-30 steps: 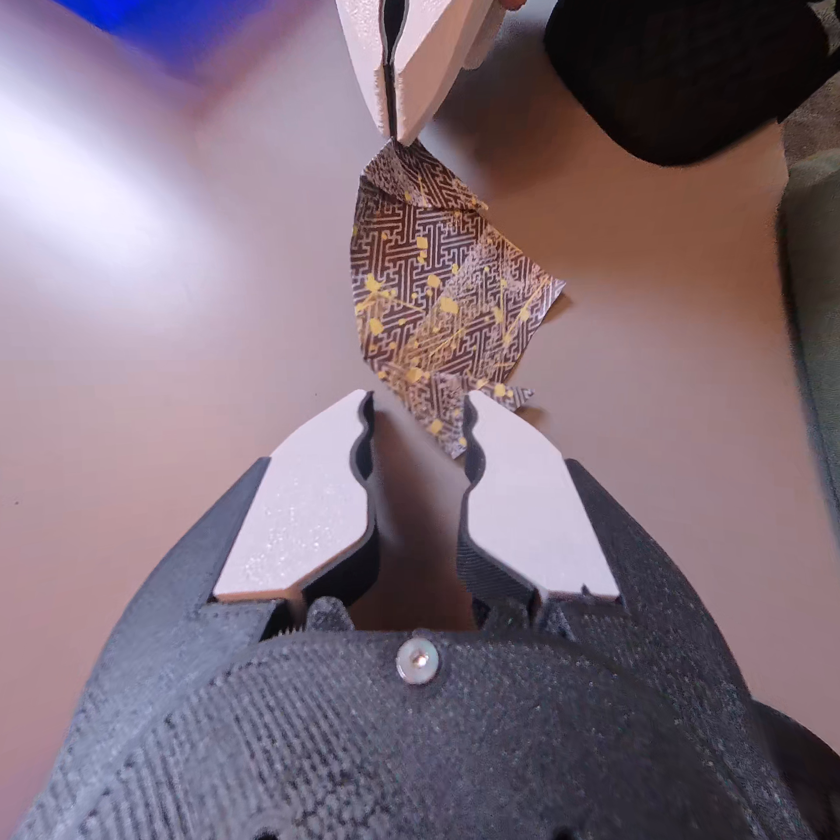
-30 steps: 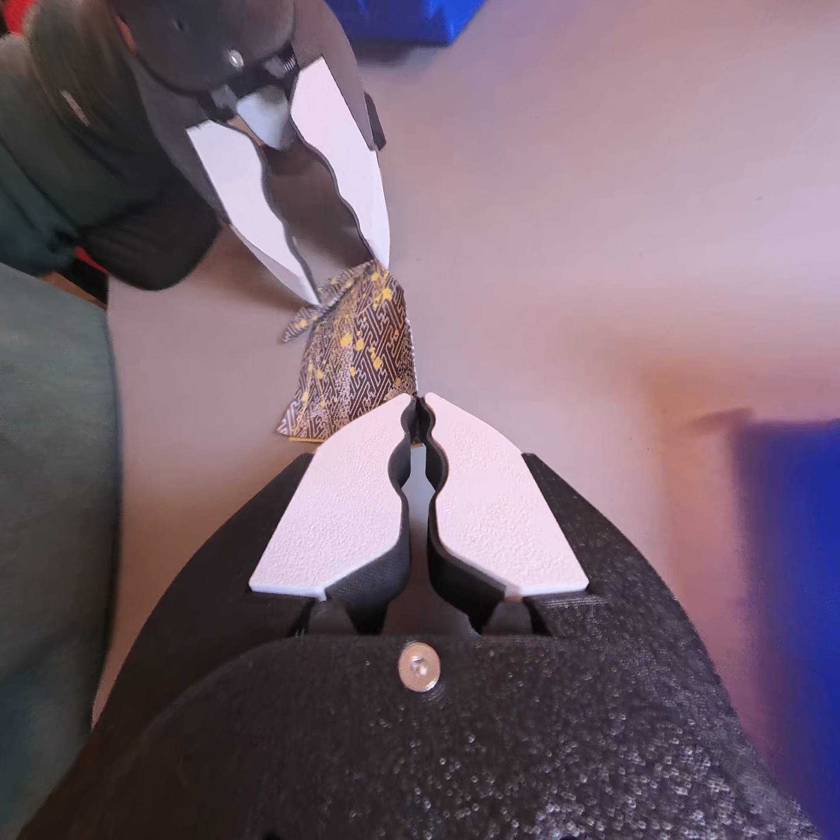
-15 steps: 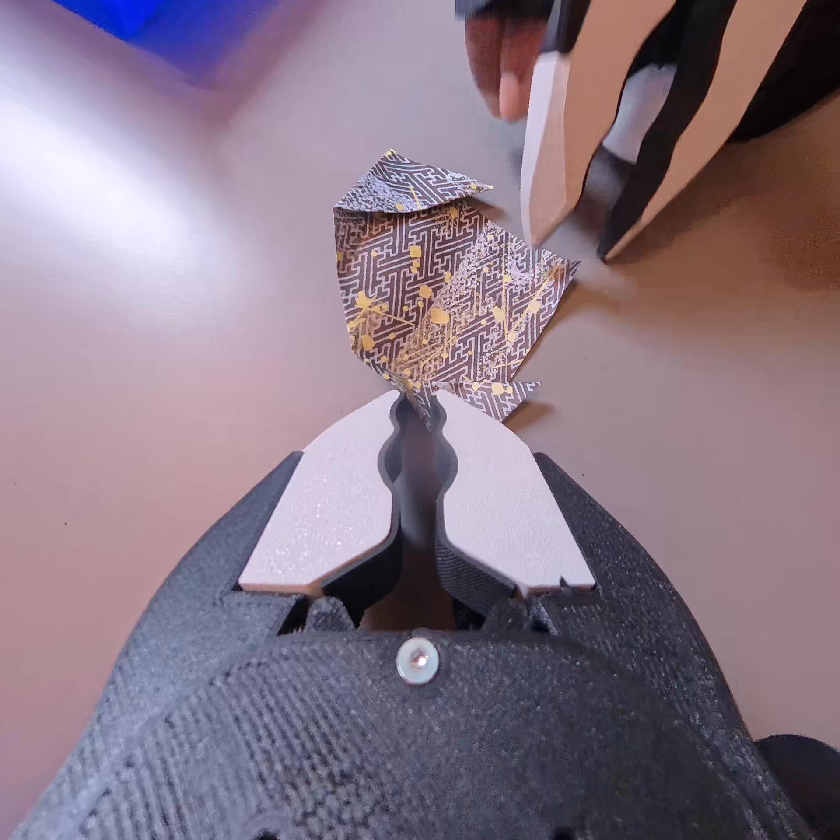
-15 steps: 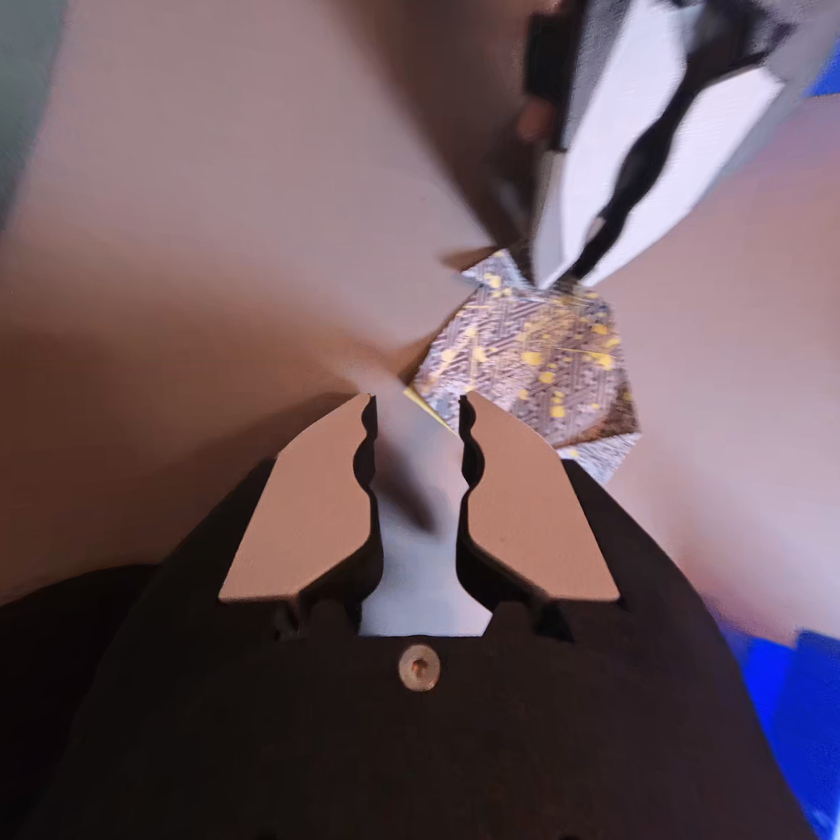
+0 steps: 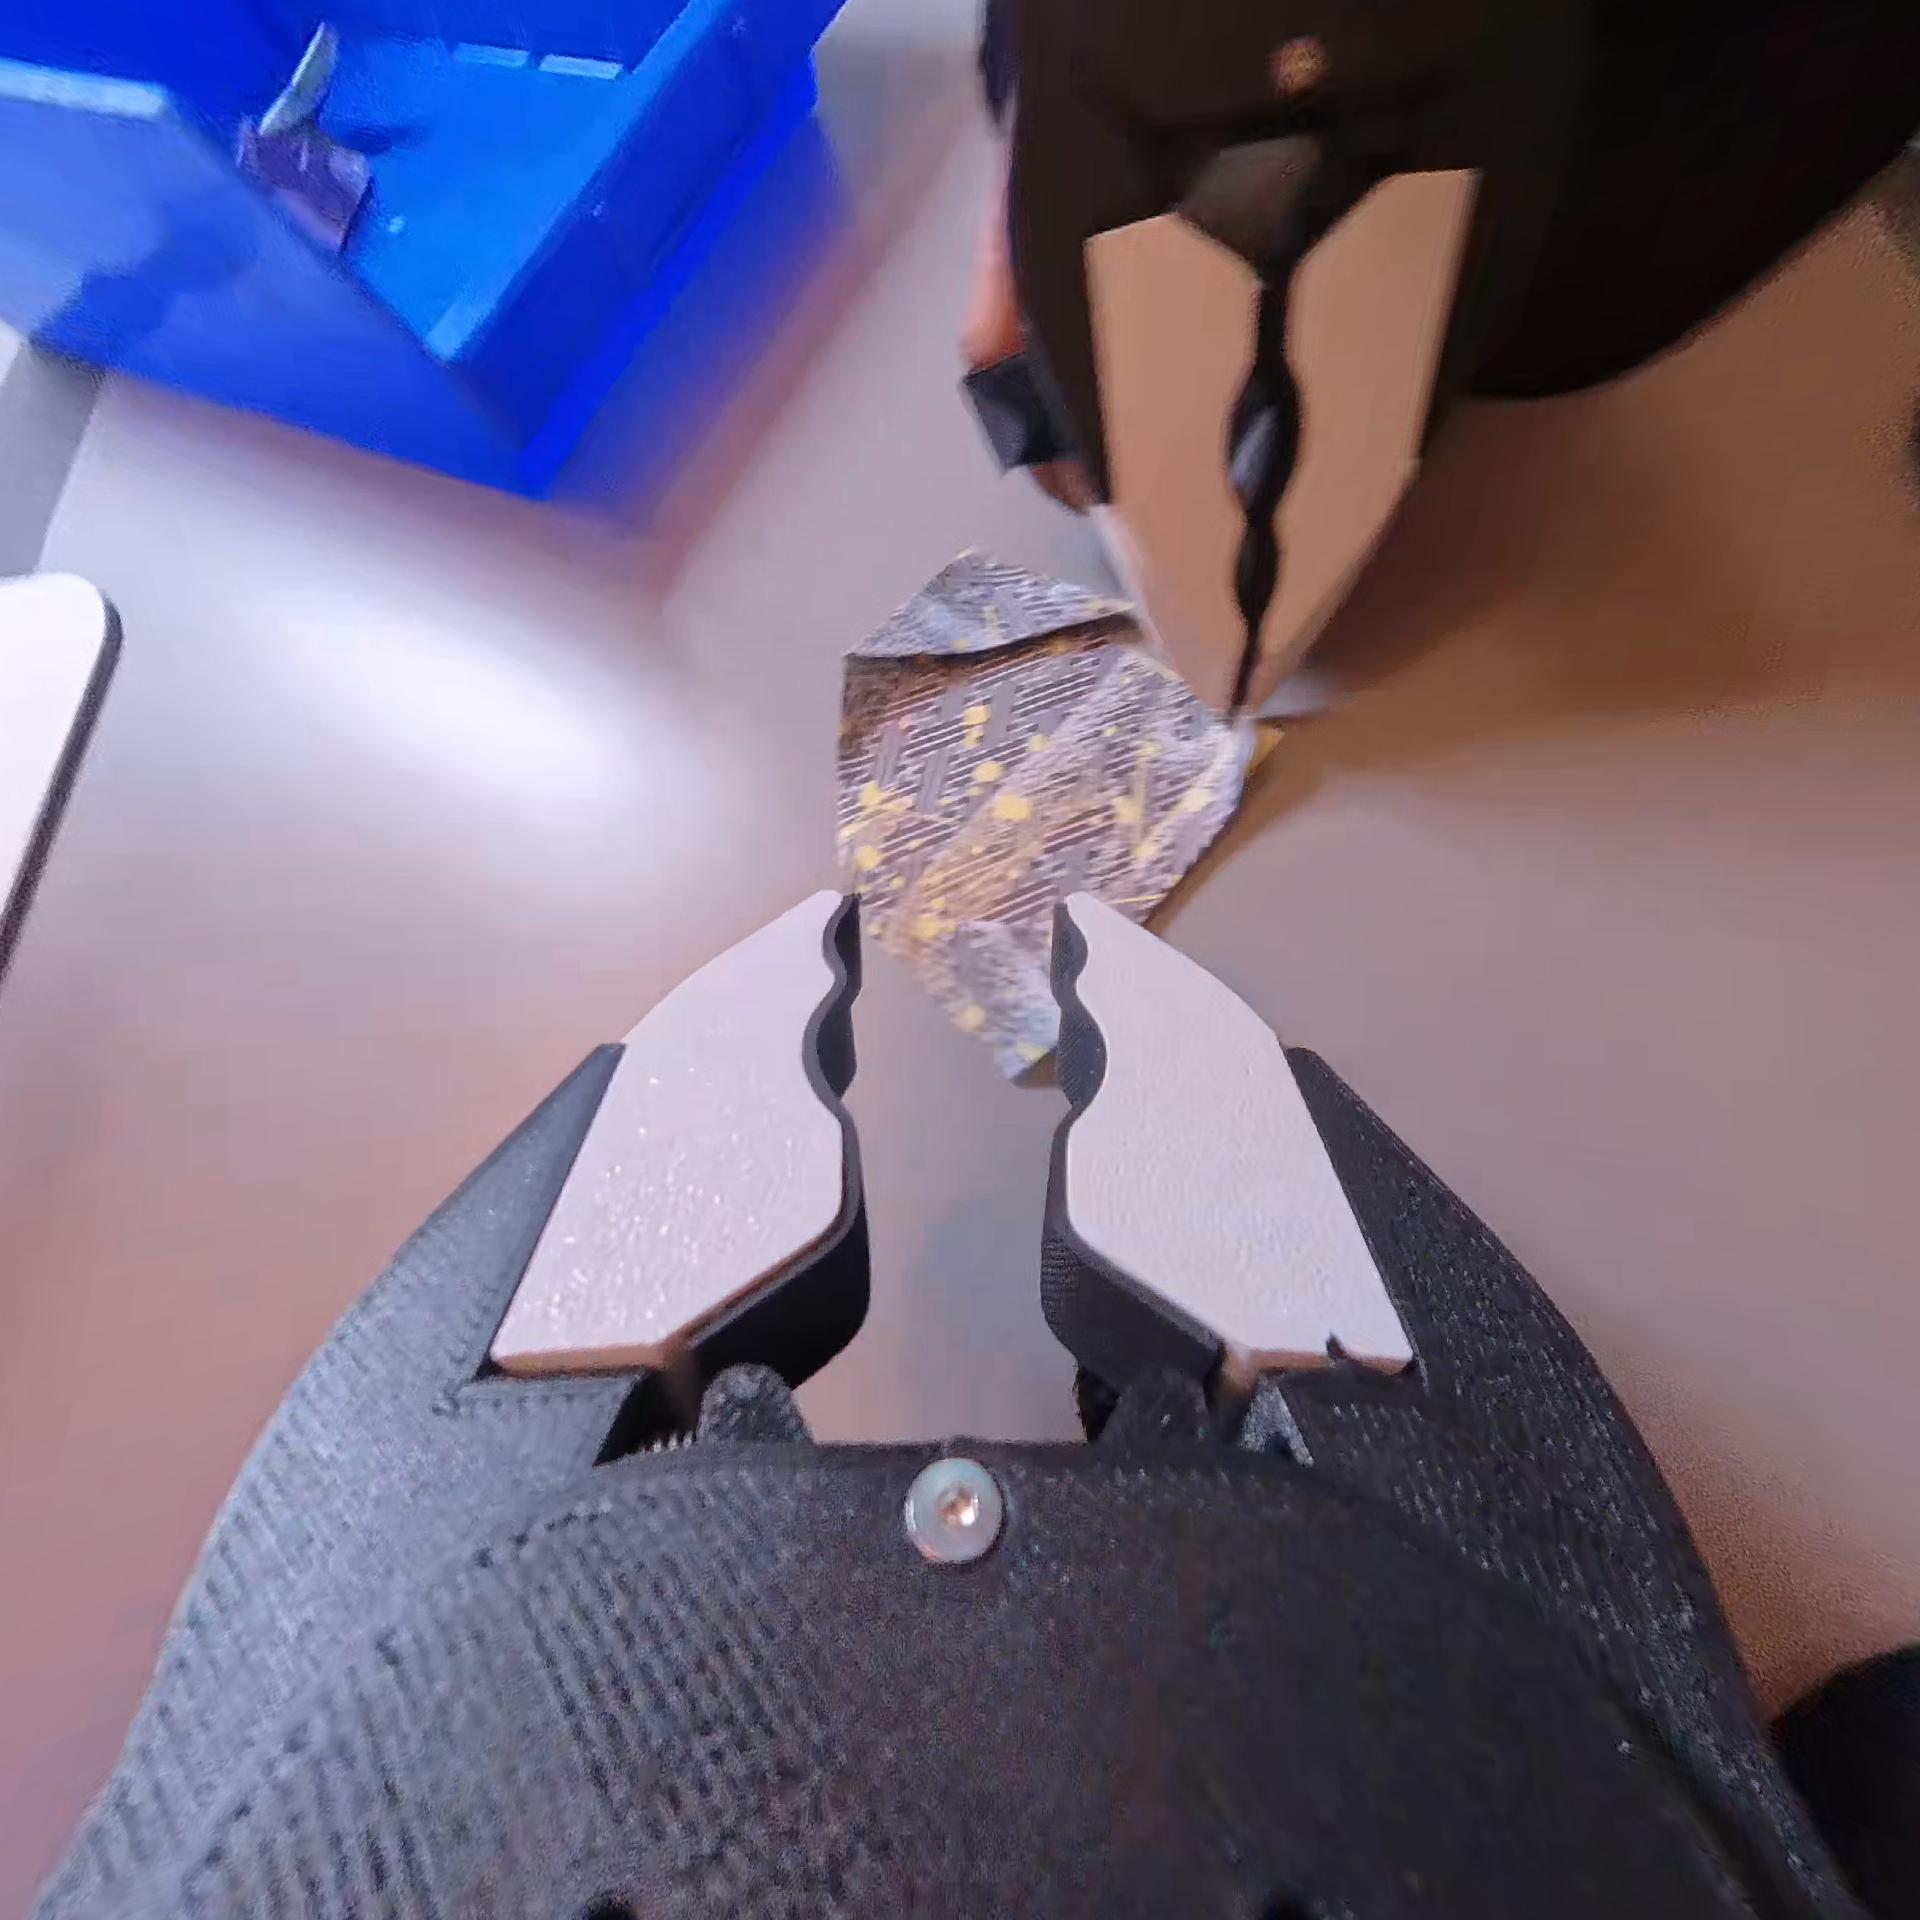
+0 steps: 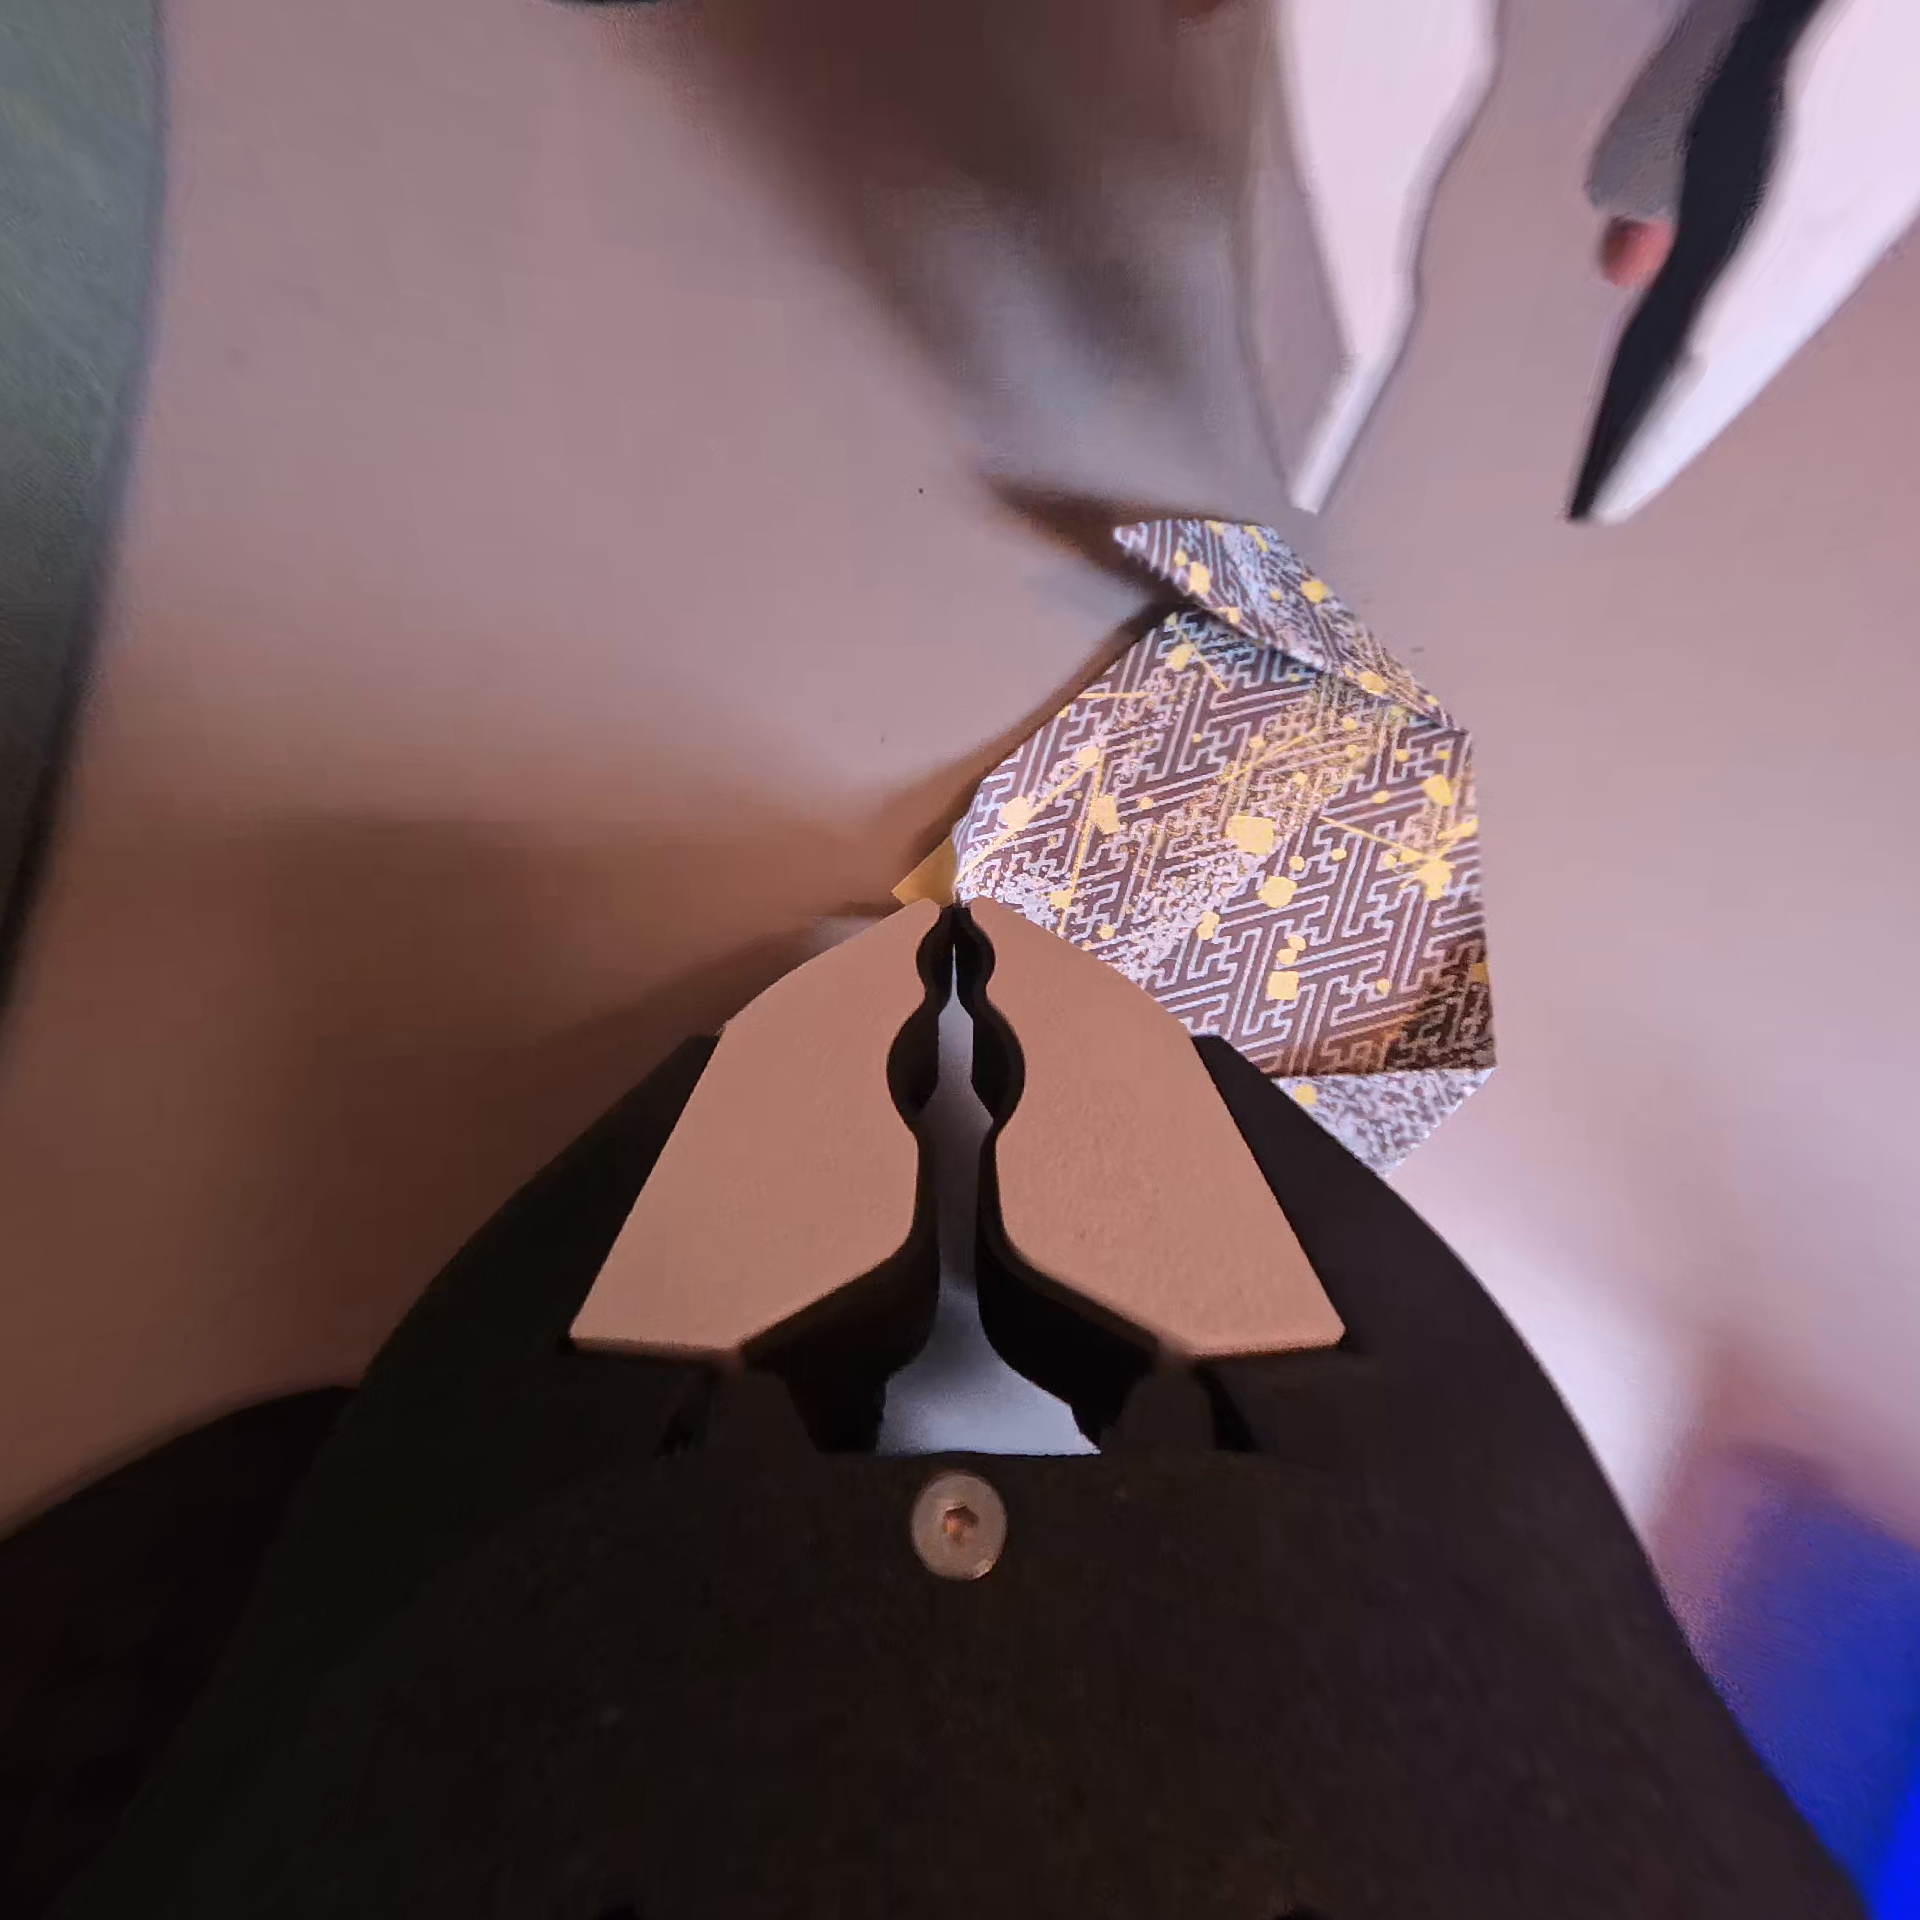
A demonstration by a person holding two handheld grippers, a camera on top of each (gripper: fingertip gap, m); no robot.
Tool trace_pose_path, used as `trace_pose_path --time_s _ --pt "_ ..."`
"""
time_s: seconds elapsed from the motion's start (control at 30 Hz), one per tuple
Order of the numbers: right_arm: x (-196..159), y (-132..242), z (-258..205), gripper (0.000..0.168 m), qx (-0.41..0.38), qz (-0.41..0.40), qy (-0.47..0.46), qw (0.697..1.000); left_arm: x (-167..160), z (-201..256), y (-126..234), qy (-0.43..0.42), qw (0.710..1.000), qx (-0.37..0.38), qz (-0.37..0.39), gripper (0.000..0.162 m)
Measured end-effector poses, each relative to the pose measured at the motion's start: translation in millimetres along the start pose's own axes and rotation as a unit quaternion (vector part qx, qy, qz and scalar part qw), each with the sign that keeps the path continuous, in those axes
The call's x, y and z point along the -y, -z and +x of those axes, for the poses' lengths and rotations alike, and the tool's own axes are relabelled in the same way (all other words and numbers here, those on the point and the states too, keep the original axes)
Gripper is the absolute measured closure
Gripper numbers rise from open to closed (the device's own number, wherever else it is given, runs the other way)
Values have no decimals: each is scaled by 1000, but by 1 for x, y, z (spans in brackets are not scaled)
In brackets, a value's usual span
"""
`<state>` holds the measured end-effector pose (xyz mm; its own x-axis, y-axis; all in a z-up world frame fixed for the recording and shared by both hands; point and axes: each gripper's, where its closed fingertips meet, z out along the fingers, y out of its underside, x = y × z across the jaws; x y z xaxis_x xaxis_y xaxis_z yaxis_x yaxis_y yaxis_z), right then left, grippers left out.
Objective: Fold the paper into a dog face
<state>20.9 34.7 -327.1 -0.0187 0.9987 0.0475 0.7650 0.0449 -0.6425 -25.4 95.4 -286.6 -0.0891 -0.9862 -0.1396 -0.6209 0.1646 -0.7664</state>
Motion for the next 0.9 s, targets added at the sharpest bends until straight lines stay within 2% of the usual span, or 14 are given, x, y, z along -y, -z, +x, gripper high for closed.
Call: trace_pose_path --time_s 0.13,0.3,0.4,0.47,0.5,0.57,0.6,0.67,0.8,0.9 --pt "8 7 6 168 22 43 -72 996 9 34 -9 -83 997 -7 -6 124" --pt "17 15 10 168 50 92 -135 985 -2 44 -40 -183 980 17 -72 123" --pt "21 19 11 168 62 117 -153 979 -1 39 -45 -200 977 30 -71 134" --pt "22 23 12 168 61 131 -155 977 -1 37 -45 -210 975 36 -69 147" --pt "24 25 13 166 58 140 -149 977 0 38 -44 -209 975 34 -63 152" --pt "25 28 13 145 40 144 -110 983 2 36 -43 -193 979 34 -54 155" --pt "25 28 10 134 26 137 -74 987 3 34 -41 -182 982 33 -48 157" --pt "26 28 8 124 -21 119 7 993 7 33 -37 -158 987 24 -29 159" --pt "18 18 16 122 -126 45 143 981 14 33 -32 -99 995 -13 7 157" --pt "18 15 26 135 -171 29 180 968 17 35 -29 -63 997 -42 26 154"
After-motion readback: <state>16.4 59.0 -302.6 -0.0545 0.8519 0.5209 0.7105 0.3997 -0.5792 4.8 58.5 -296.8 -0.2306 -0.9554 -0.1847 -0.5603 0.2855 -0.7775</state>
